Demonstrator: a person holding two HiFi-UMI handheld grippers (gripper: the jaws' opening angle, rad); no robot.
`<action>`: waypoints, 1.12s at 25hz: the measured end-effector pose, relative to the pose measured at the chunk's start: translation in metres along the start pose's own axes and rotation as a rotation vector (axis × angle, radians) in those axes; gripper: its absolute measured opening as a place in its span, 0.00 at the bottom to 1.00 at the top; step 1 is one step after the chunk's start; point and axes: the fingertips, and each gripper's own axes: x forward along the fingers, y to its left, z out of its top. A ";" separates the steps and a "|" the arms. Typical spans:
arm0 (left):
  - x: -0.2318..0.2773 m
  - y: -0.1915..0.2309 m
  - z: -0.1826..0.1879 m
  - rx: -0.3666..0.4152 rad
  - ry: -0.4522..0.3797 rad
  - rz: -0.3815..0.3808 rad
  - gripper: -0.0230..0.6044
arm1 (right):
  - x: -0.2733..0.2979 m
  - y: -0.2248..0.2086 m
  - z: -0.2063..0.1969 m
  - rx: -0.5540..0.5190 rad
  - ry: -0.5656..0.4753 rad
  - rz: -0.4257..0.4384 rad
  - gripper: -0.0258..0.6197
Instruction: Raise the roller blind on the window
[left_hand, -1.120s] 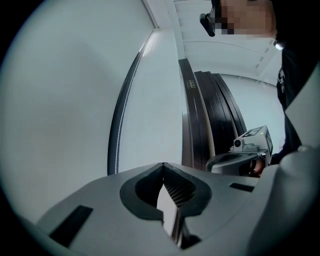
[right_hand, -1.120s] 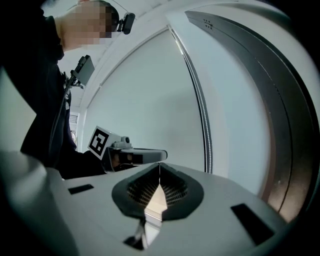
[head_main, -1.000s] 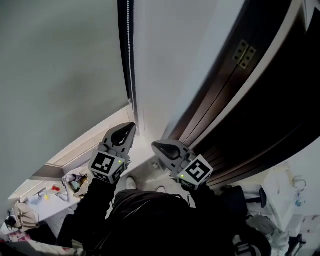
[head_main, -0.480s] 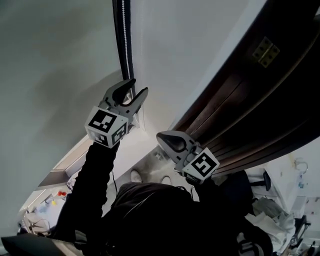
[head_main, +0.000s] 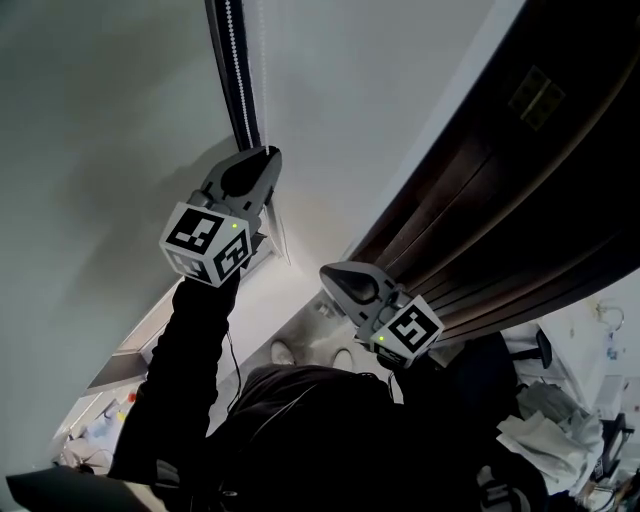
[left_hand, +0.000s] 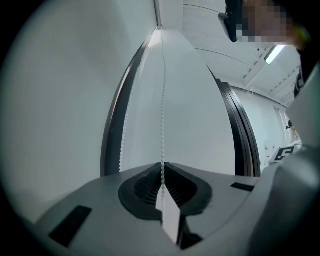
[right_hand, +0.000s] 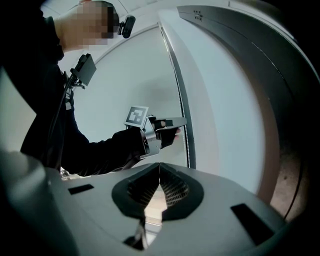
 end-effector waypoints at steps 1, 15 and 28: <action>-0.002 0.000 0.000 0.009 0.002 0.000 0.07 | 0.000 -0.001 -0.001 -0.003 0.000 -0.002 0.05; -0.026 -0.025 -0.024 0.062 0.057 -0.023 0.06 | -0.002 0.004 -0.001 -0.005 -0.003 0.038 0.05; -0.052 -0.050 -0.055 -0.009 0.059 -0.043 0.06 | -0.007 0.017 0.000 -0.011 -0.004 0.082 0.05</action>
